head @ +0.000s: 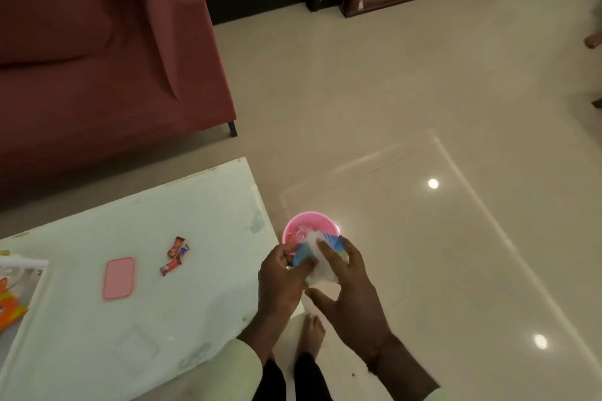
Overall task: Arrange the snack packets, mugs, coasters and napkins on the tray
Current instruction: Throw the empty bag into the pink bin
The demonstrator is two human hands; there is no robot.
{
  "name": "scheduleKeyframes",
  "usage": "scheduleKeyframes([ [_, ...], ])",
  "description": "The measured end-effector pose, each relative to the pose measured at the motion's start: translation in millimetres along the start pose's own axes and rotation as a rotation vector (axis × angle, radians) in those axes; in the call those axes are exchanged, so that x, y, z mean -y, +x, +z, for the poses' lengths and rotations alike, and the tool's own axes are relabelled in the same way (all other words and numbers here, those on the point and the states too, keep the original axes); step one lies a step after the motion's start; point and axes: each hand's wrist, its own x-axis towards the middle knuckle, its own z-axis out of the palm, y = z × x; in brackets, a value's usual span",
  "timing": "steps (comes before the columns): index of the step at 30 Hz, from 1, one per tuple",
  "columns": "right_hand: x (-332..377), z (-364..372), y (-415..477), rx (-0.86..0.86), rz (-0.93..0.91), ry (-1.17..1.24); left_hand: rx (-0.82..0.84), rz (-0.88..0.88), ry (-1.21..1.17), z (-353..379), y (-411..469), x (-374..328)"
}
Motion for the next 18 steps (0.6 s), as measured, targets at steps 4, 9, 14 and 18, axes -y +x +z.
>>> scheduleKeyframes([
  [4,-51.0,37.3,49.1,0.033,0.009,-0.129,0.058,0.034,0.092,25.5,61.5,40.5],
  [9,-143.7,92.8,118.6,0.025,0.135,-0.112,0.277,0.064,0.23,45.3,137.1,89.5],
  [14,-228.9,163.0,162.6,-0.027,0.408,-0.02,0.236,0.051,0.305,69.2,174.9,138.9],
  [18,-266.8,212.1,190.4,0.01,0.471,-0.003,0.242,0.049,0.319,82.4,184.0,167.0],
])
